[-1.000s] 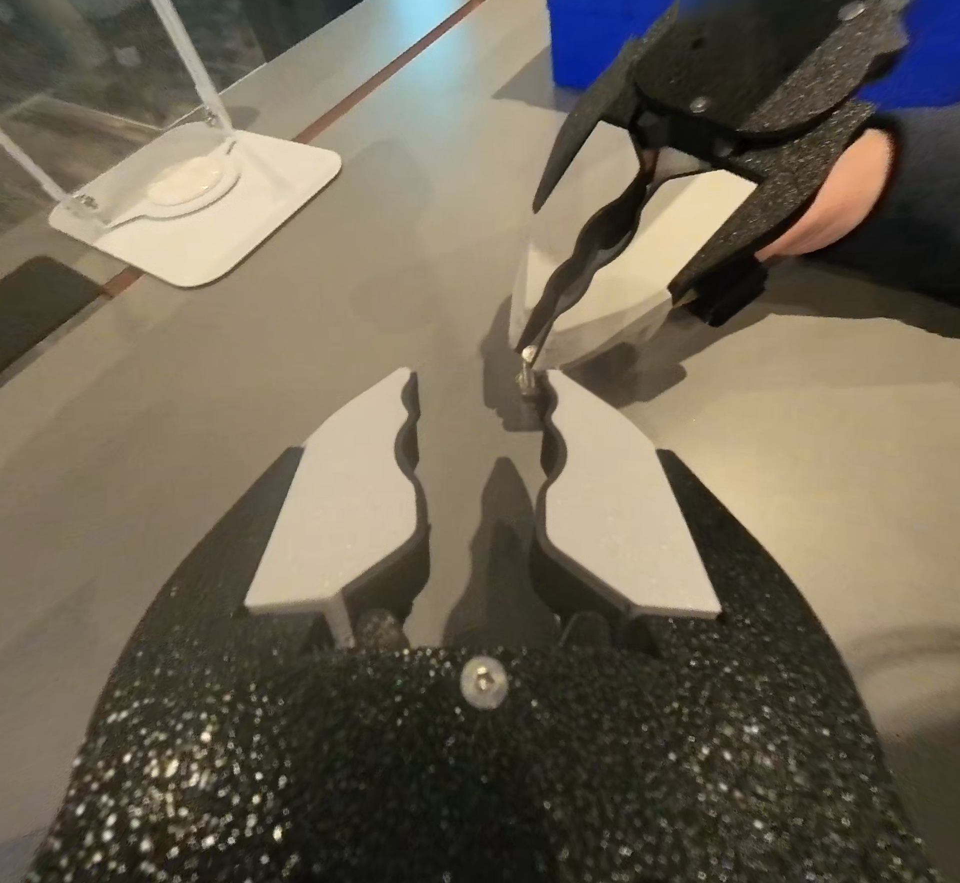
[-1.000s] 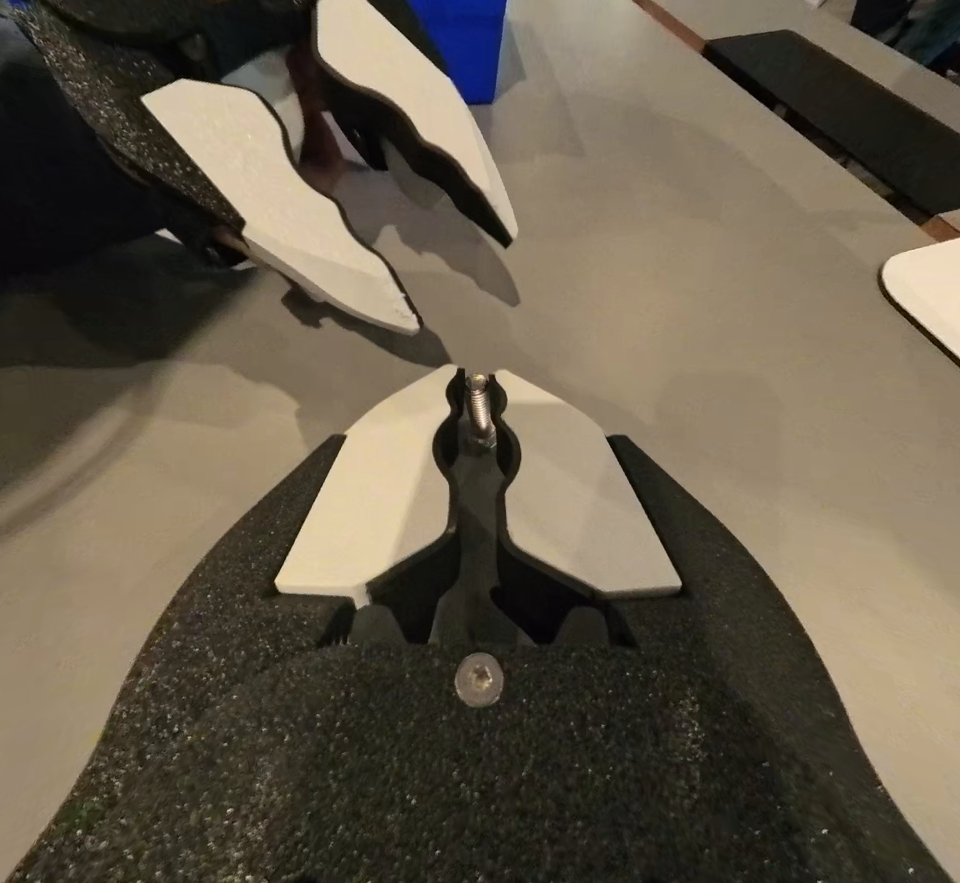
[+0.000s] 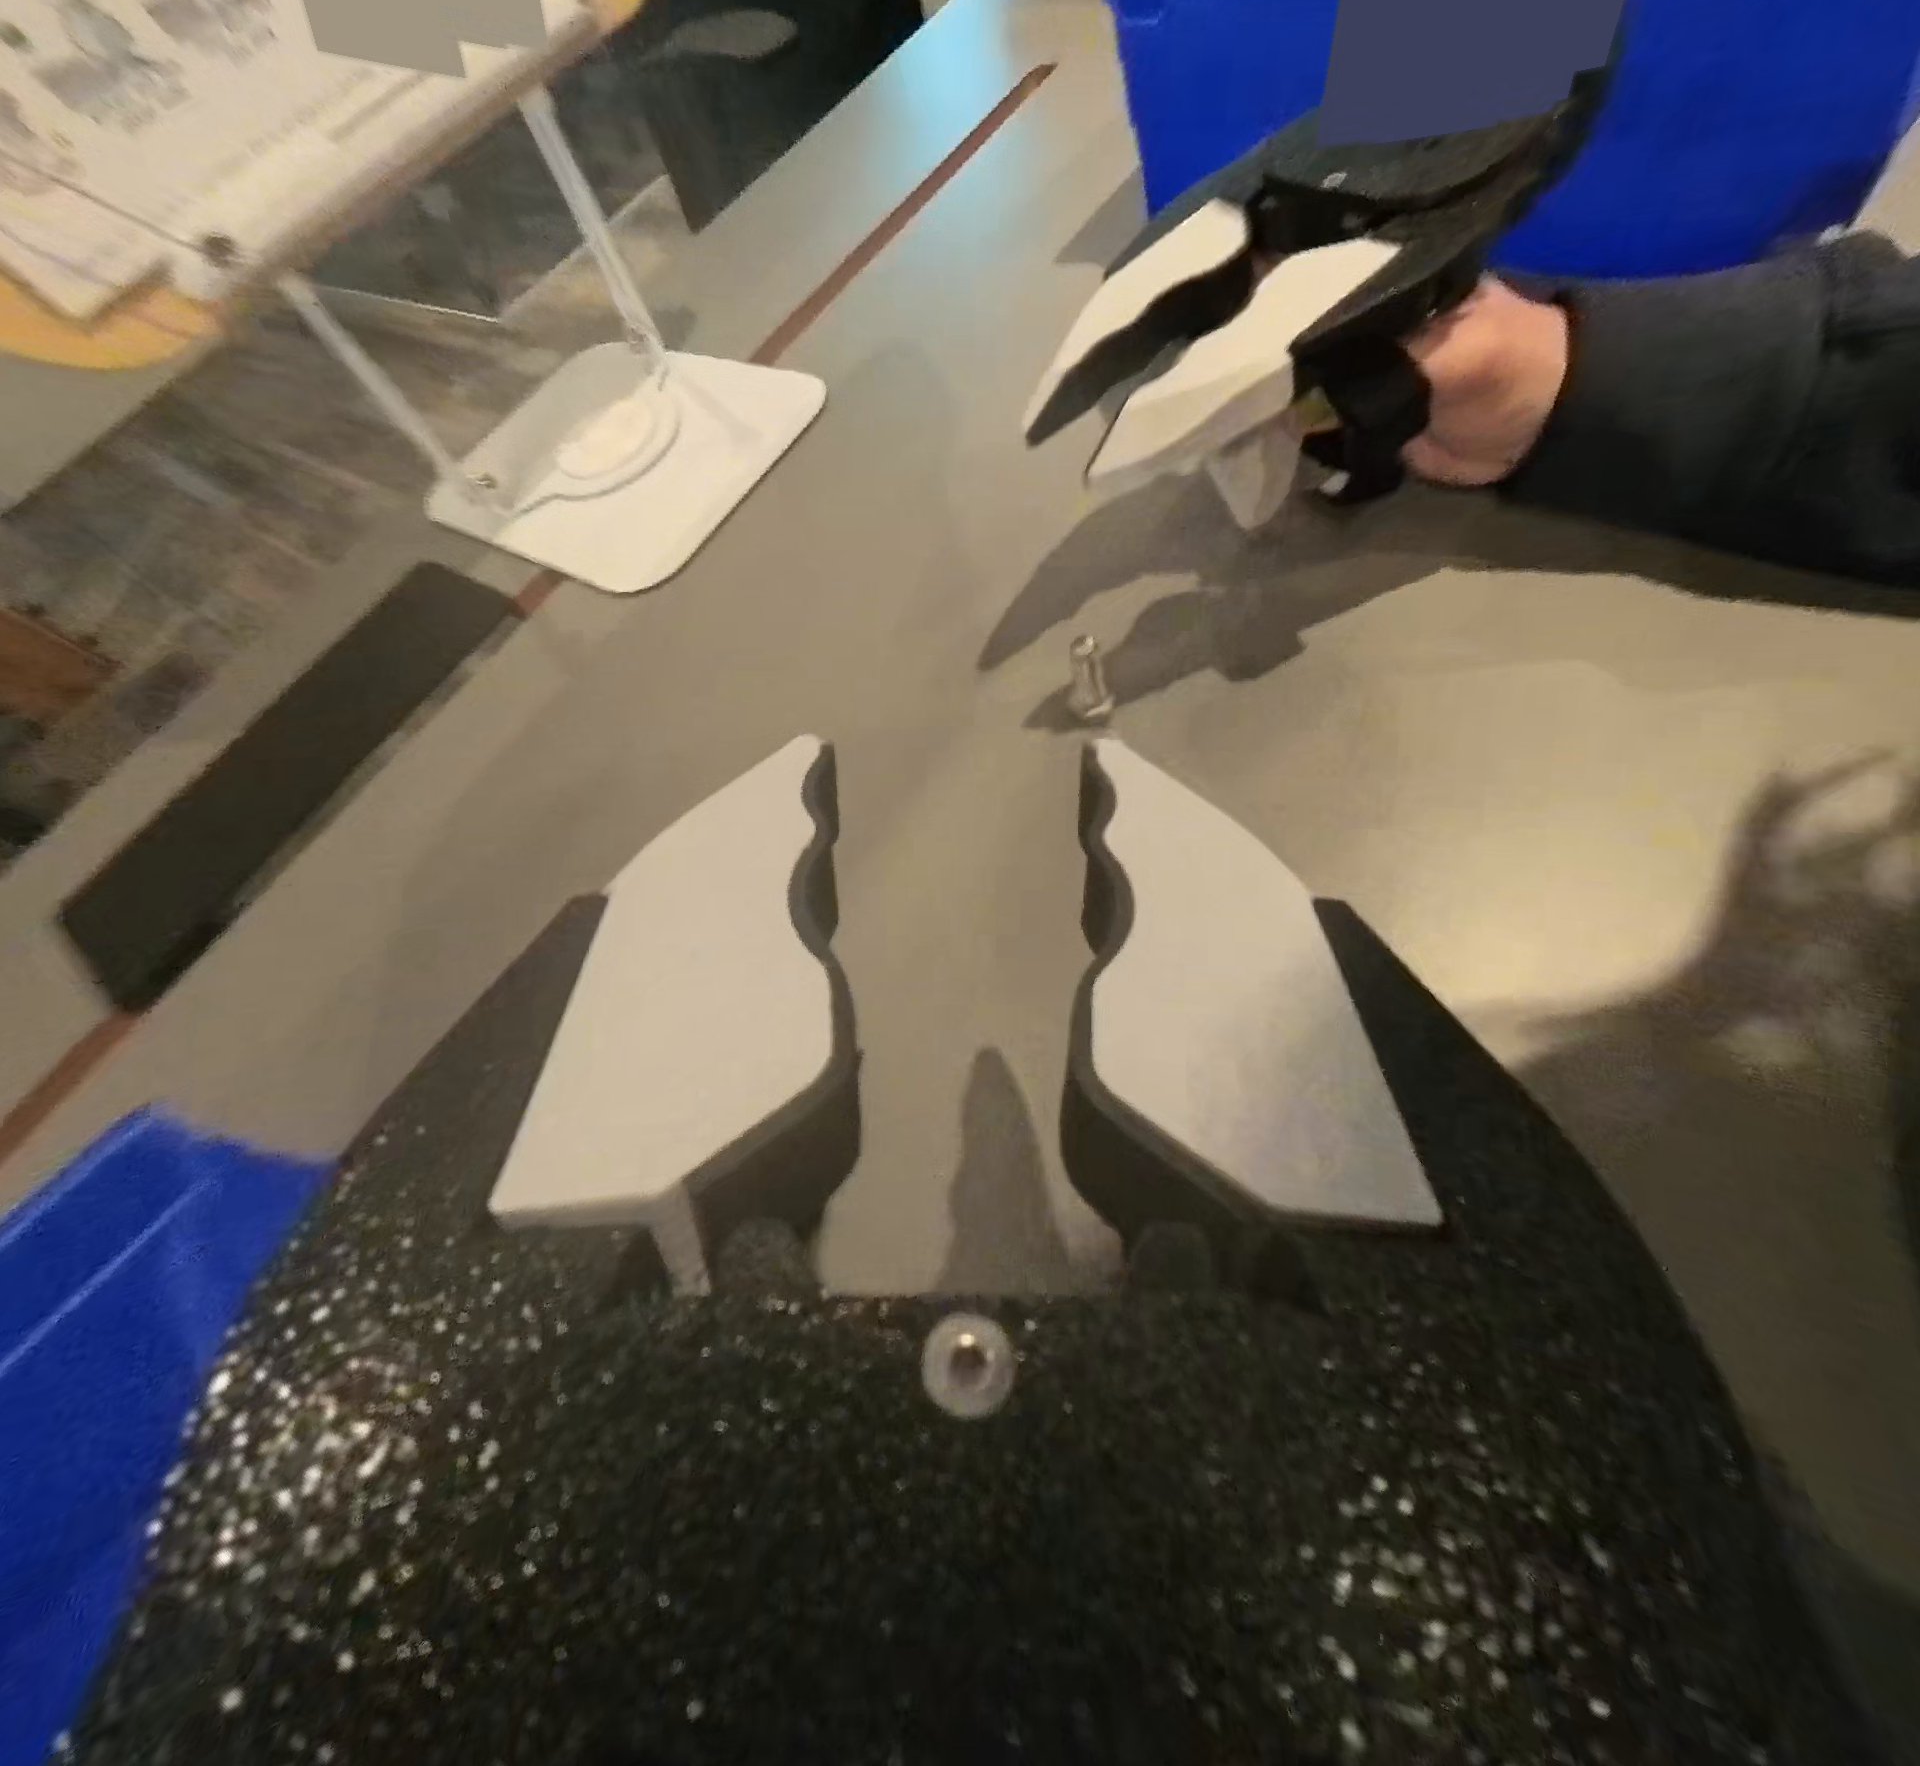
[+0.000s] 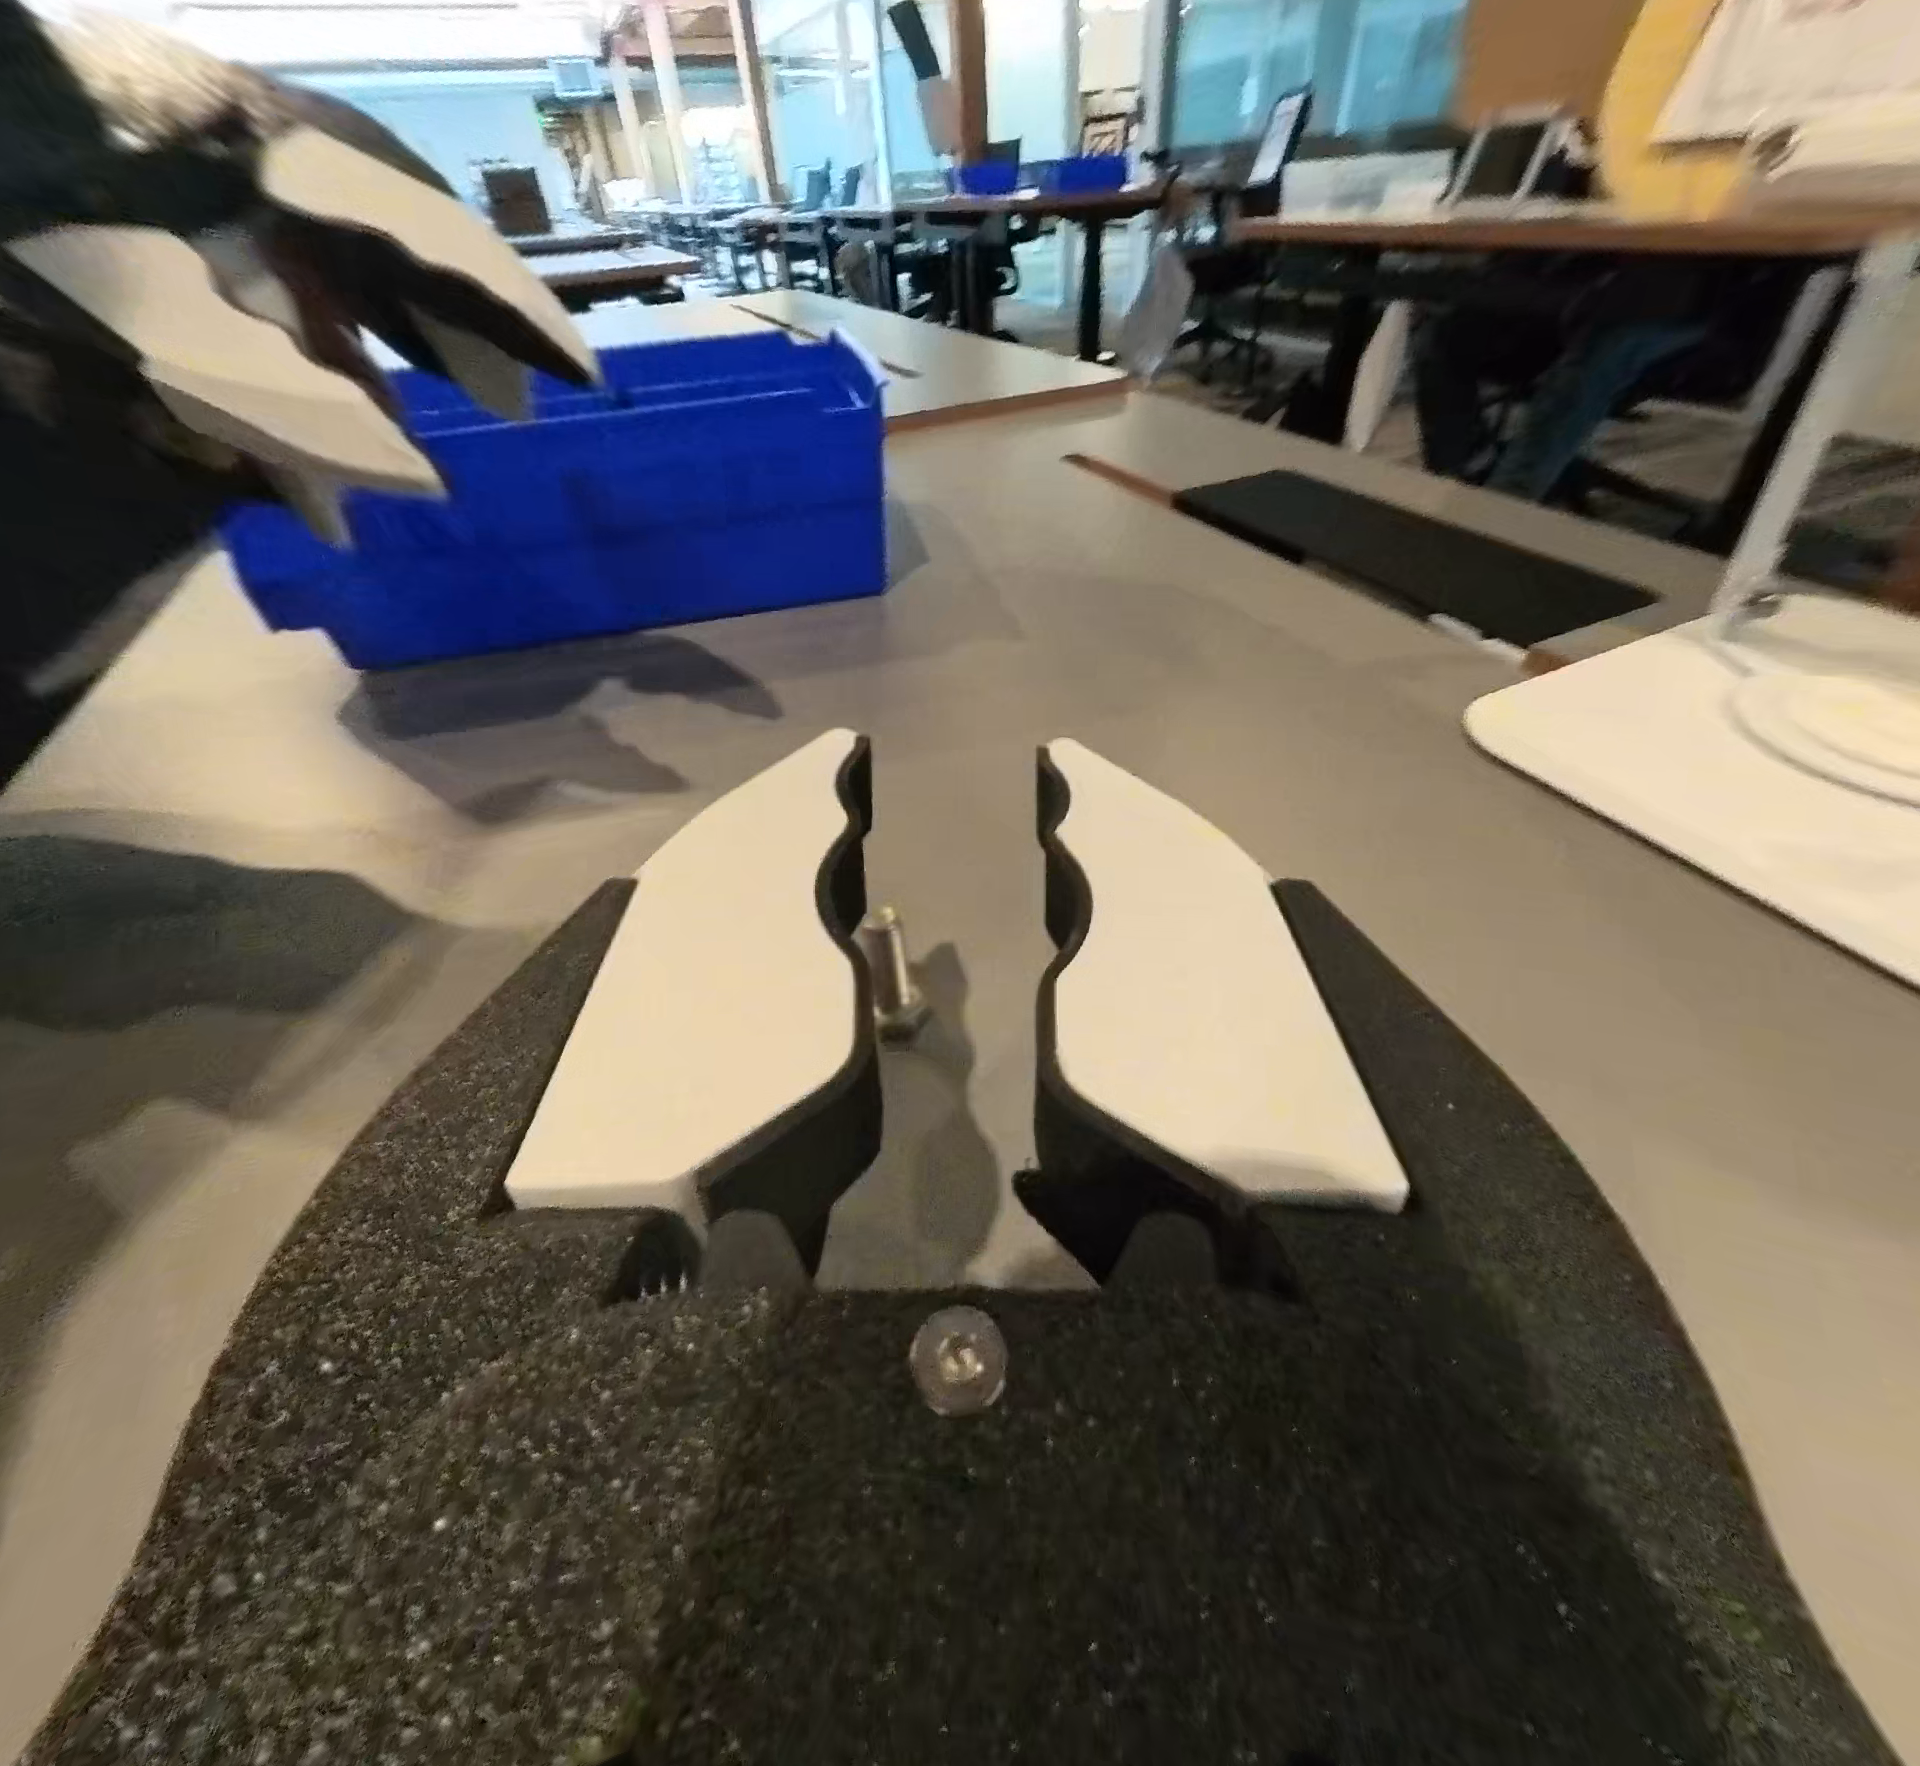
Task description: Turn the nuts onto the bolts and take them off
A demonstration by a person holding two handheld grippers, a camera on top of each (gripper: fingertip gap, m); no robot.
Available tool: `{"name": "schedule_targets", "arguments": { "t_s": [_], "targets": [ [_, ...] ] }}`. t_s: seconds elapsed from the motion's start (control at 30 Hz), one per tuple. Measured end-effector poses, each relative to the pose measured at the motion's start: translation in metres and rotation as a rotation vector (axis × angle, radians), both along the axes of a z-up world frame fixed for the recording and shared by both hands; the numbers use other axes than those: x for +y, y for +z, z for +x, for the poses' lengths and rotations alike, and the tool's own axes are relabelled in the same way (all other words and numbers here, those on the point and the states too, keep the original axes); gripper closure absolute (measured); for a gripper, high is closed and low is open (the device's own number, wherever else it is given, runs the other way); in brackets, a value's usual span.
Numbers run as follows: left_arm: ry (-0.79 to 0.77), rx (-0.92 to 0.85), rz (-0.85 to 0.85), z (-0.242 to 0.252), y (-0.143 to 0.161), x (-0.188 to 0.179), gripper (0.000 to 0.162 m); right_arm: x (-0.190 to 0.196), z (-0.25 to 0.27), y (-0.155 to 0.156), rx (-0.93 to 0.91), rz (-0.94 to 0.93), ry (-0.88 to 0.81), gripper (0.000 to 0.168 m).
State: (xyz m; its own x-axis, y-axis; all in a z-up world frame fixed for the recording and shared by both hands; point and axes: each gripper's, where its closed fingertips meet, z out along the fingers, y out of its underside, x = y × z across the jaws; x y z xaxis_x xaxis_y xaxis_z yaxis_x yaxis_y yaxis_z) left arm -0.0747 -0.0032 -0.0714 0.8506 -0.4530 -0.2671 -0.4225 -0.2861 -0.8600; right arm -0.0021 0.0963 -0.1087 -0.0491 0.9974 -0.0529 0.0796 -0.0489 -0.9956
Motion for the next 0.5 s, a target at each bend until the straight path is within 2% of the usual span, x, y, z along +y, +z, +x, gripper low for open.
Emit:
{"name": "schedule_targets", "arguments": {
  "t_s": [0.1,0.27,0.37,0.5],
  "targets": [
    [0.126,0.116,0.02,-0.04,0.018,-0.031,0.122,0.007,0.003,0.002,0.013,0.086,-0.073,0.139],
    [0.496,0.285,-0.022,-0.152,0.037,-0.095,0.126,0.012,0.004,0.001,0.006,0.163,-0.14,0.141],
    [0.647,0.28,-0.14,-0.21,0.025,-0.134,0.128,0.014,0.004,-0.001,-0.008,0.2,-0.166,0.143],
    [0.611,0.228,-0.37,-0.255,-0.013,-0.167,0.133,0.017,0.005,-0.004,-0.024,0.221,-0.198,0.145]
  ]
}}
